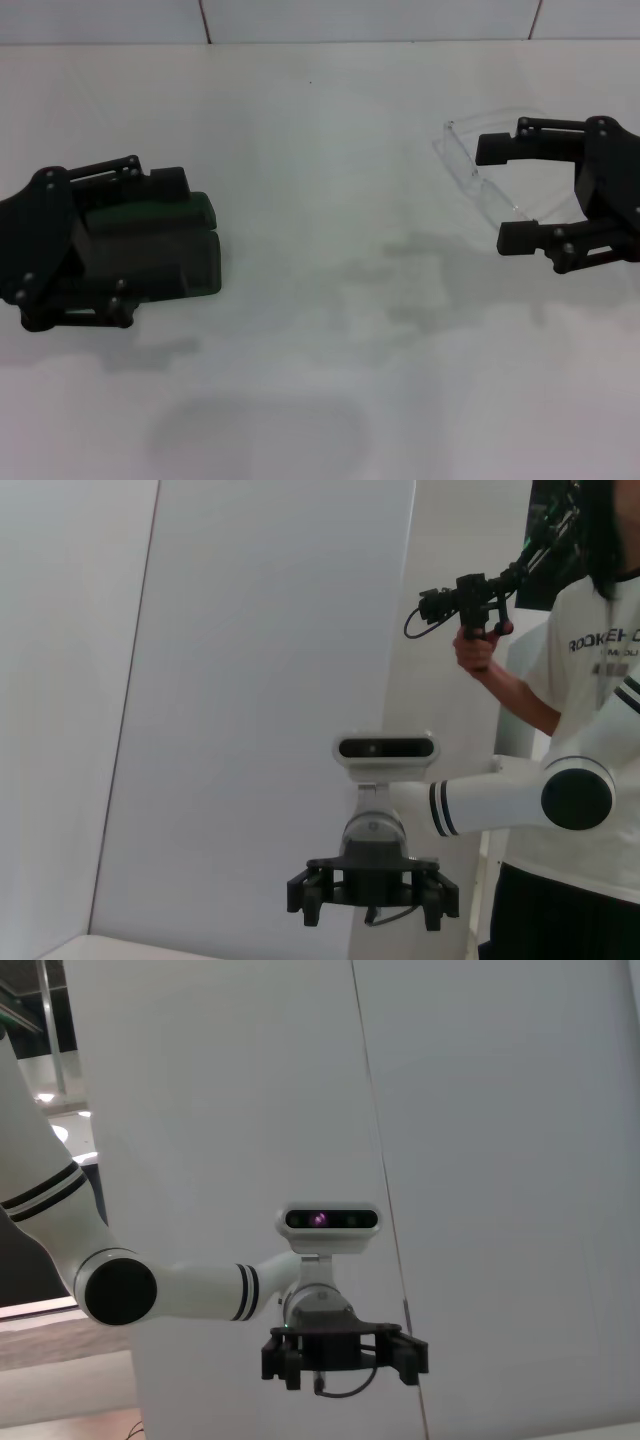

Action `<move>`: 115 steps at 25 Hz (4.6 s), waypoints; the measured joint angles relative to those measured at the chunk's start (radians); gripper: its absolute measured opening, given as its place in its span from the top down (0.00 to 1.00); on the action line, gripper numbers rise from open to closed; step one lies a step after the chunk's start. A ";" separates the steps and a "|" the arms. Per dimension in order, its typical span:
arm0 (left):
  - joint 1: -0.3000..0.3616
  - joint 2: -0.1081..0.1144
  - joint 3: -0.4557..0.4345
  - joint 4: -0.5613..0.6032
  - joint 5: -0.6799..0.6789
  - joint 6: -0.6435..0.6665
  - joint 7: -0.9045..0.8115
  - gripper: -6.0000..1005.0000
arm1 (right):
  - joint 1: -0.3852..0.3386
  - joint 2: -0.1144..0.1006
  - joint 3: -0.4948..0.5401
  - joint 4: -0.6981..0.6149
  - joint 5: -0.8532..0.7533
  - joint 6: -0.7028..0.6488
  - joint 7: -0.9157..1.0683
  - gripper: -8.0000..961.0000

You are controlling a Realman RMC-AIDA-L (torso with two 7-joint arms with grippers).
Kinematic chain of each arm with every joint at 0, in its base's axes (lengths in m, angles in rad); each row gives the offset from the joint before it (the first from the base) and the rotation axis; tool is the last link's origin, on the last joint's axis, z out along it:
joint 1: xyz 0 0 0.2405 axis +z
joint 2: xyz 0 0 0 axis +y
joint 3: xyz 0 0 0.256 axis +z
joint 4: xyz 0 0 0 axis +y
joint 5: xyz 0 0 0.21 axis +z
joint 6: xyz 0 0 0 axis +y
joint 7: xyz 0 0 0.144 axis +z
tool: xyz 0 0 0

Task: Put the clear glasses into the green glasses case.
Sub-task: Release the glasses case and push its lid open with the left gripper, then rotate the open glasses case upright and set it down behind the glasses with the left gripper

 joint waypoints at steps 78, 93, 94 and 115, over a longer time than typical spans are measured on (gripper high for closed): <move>-0.288 -0.152 0.368 0.531 1.343 -0.504 -0.558 0.33 | -0.179 0.033 0.277 0.075 -0.042 -0.008 -0.088 0.10; -0.267 -0.154 0.530 0.663 1.343 -0.475 -0.617 0.80 | -0.230 0.029 0.505 0.184 -0.041 -0.096 -0.181 0.10; -0.269 -0.153 0.547 0.683 1.340 -0.473 -0.631 0.80 | -0.238 0.030 0.516 0.184 -0.041 -0.097 -0.184 0.10; -0.483 -0.165 0.940 0.576 1.268 -0.686 -0.974 0.80 | -0.380 0.036 0.742 0.232 -0.040 -0.207 -0.278 0.10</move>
